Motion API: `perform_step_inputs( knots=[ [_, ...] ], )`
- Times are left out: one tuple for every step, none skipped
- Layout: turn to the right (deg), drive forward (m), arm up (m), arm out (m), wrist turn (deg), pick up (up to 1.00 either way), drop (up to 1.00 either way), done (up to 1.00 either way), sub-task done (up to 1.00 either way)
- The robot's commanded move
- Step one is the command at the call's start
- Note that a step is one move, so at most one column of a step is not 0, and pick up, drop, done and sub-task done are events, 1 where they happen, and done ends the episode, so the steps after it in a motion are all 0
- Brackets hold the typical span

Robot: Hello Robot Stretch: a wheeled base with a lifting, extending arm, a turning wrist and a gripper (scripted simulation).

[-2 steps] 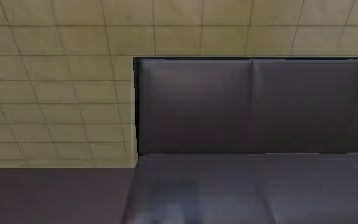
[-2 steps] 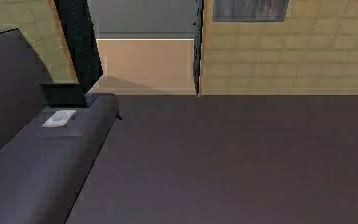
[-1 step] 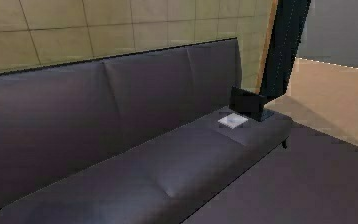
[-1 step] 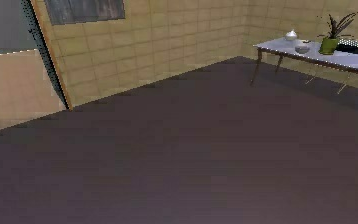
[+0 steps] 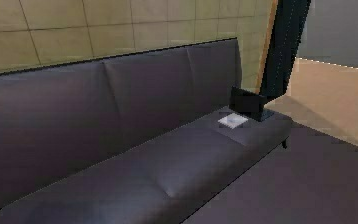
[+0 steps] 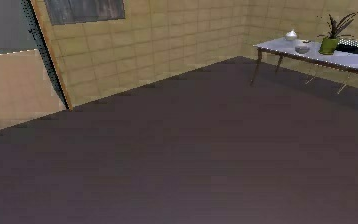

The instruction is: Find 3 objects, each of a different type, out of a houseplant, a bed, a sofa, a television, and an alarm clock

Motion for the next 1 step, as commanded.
perform_step_inputs(
  knots=[
    [-45.0, 0.00, 0.00, 0.00, 0.0, 0.00, 0.00, 0.00, 0.00]
  ],
)
